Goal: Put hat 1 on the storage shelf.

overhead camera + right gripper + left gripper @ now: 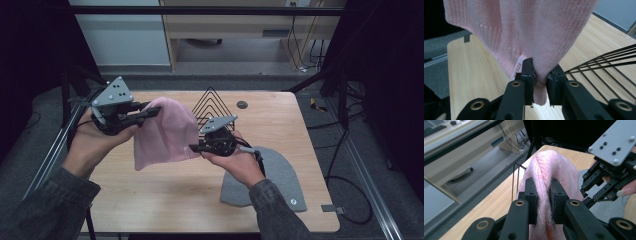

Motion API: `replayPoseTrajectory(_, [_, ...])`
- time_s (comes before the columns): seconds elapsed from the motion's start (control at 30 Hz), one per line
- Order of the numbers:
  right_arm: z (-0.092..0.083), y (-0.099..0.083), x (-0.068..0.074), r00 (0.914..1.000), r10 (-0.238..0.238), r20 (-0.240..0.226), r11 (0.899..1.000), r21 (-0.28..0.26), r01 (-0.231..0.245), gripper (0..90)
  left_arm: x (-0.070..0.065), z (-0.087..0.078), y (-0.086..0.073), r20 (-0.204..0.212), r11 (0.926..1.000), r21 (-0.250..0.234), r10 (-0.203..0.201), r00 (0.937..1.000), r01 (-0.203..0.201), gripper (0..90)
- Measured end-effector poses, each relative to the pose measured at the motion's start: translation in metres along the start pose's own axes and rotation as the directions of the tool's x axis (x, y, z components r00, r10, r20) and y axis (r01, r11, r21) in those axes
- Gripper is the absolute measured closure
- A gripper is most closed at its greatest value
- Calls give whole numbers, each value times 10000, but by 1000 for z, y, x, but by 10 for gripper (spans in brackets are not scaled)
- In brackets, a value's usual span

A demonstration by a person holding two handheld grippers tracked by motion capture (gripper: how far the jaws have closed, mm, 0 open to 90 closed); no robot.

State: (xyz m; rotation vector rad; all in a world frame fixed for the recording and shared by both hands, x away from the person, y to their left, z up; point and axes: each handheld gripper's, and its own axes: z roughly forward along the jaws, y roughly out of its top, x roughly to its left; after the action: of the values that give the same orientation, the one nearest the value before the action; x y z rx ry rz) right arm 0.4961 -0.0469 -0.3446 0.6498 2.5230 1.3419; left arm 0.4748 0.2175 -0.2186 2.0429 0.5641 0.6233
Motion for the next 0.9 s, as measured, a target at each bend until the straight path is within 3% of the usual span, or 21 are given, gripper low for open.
replayPoseTrajectory(0.1, [-6,7,-6,9999,-86,75,9999,134,85,806,7,3,0,16,10000,28,-96,10000,96,786])
replayPoseTrajectory(0.17, [-10,12,-11,9999,-90,127,9999,148,88,807,20,8,5,-52,9997,-3,-227,9997,227,785])
replayPoseTrajectory(0.33, [-15,27,-25,9996,-115,257,9998,152,111,811,35,15,18,67,9994,-178,-281,9996,282,785])
replayPoseTrajectory(0.67, [-20,48,-47,9997,-115,223,9998,183,111,823,48,23,38,237,9998,-93,188,9995,-186,786])
replayPoseTrajectory(0.9, [-17,52,-58,9996,-24,290,9997,231,18,823,57,37,44,416,9999,-154,66,9991,-59,785])
